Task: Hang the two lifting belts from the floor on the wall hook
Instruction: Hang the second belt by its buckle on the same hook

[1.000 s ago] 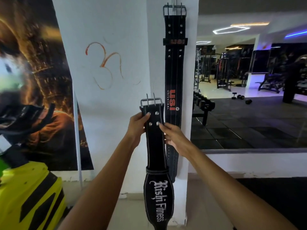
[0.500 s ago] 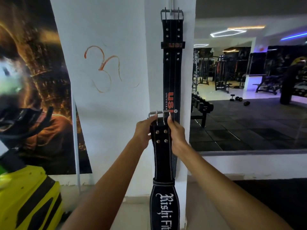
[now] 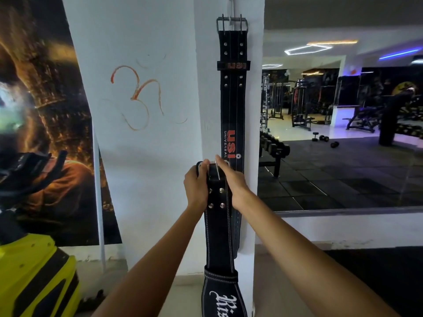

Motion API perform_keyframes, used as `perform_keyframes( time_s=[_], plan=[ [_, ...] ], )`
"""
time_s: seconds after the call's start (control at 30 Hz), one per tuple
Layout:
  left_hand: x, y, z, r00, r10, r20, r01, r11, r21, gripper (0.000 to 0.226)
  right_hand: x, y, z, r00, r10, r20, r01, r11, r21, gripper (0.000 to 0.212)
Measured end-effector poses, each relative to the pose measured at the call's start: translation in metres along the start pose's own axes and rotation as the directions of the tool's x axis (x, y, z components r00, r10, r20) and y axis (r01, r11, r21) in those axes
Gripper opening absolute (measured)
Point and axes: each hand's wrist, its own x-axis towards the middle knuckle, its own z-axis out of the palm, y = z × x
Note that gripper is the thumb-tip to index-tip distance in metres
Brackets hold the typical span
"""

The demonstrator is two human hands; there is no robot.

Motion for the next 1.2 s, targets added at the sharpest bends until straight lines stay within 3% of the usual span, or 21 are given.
perform_keyframes(
  time_s=[0.1, 0.23, 0.33, 0.47, 0.53, 0.6, 0.67, 0.83, 0.97, 1.07, 1.2],
  plan=[
    [0.000, -0.003, 0.004, 0.998, 0.024, -0.053, -0.025, 1.000, -0.005, 0.030, 0.004, 0.002, -0.006, 0.997, 0.044, 0.063, -0.038, 0.995, -0.096, 0.066],
    [0.004, -0.010, 0.010, 0.999, 0.028, -0.022, -0.028, 1.000, 0.011, 0.032, 0.012, 0.002, -0.007, 0.995, 0.087, 0.056, -0.085, 0.996, -0.040, 0.099],
    [0.002, -0.014, 0.012, 0.996, 0.074, -0.040, -0.071, 0.996, 0.054, 0.030, 0.013, -0.002, -0.009, 0.986, 0.145, 0.081, -0.140, 0.988, -0.065, 0.068],
    [0.006, -0.016, 0.008, 0.992, 0.072, -0.101, -0.064, 0.995, 0.073, 0.030, 0.014, -0.002, -0.018, 0.965, 0.179, 0.189, -0.133, 0.964, -0.231, 0.047],
    [0.011, -0.016, 0.005, 0.991, 0.065, -0.119, -0.057, 0.996, 0.069, 0.033, 0.014, 0.005, -0.016, 0.970, 0.089, 0.226, -0.045, 0.980, -0.192, 0.054],
    [0.015, -0.011, 0.004, 0.993, 0.063, -0.104, -0.061, 0.998, 0.025, 0.033, 0.015, 0.016, -0.013, 0.970, -0.185, 0.159, 0.213, 0.960, -0.180, 0.054],
    [0.018, -0.002, 0.006, 0.994, 0.080, -0.072, -0.081, 0.997, -0.012, 0.030, 0.013, 0.020, -0.006, 0.881, -0.457, 0.120, 0.472, 0.860, -0.194, 0.033],
    [0.033, 0.029, 0.002, 0.995, 0.100, -0.007, -0.101, 0.992, -0.080, 0.012, 0.031, 0.006, 0.021, 0.685, -0.728, 0.006, 0.711, 0.667, -0.221, 0.020],
    [0.060, 0.047, -0.001, 0.981, 0.192, -0.007, -0.192, 0.981, -0.034, 0.024, 0.049, -0.024, 0.040, 0.604, -0.793, -0.080, 0.758, 0.603, -0.246, 0.026],
    [0.081, 0.047, 0.005, 0.944, 0.330, 0.025, -0.329, 0.925, 0.188, 0.038, 0.064, -0.054, 0.047, 0.507, -0.841, -0.187, 0.774, 0.540, -0.329, 0.039],
    [0.111, 0.049, 0.029, 0.906, 0.422, -0.028, -0.421, 0.906, 0.034, 0.029, 0.089, -0.092, 0.047, 0.414, -0.879, -0.236, 0.811, 0.474, -0.343, 0.044]
  ],
)
